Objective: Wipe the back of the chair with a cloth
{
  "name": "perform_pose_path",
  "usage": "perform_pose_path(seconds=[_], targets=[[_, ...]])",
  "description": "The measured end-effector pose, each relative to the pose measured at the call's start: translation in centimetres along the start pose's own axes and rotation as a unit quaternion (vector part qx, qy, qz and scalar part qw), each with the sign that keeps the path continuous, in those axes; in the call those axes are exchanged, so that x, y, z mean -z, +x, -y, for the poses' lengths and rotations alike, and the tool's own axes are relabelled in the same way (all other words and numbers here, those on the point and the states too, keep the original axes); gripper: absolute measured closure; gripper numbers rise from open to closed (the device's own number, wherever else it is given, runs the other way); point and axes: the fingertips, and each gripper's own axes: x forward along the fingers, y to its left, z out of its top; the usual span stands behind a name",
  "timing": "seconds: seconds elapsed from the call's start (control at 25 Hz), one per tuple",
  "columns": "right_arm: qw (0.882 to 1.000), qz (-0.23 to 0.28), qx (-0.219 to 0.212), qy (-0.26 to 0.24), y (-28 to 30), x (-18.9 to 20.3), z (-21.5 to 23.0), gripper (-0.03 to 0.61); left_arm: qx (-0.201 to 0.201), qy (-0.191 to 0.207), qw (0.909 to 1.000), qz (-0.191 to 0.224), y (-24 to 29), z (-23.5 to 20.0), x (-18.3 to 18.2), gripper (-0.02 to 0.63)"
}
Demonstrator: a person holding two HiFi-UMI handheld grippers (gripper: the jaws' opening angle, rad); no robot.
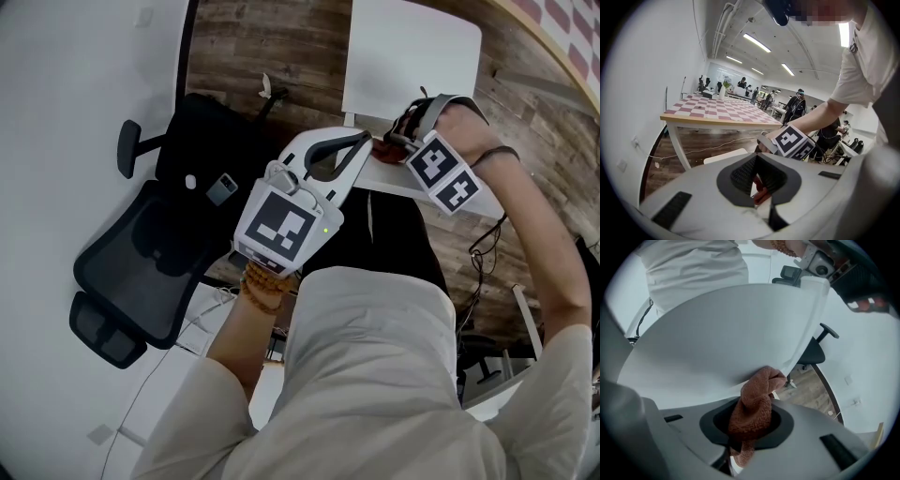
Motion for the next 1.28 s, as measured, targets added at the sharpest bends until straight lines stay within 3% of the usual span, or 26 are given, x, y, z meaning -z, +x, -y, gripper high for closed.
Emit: perform_pose_path(seconds=[0.56, 1.28], targets=[[0.998, -0.003, -0.054, 0.009, 5.0, 2.6, -1.2, 0.495, -0.007, -0.021, 0.9998, 0.003, -0.6, -0.5, 1.2, 0.601], [0.996, 0.002, -0.072, 0.054, 6.1, 4.3, -4.5, 0.495, 0.001, -0.014, 0.9999, 0.008, -0.3, 1.0, 0.9, 0.601]])
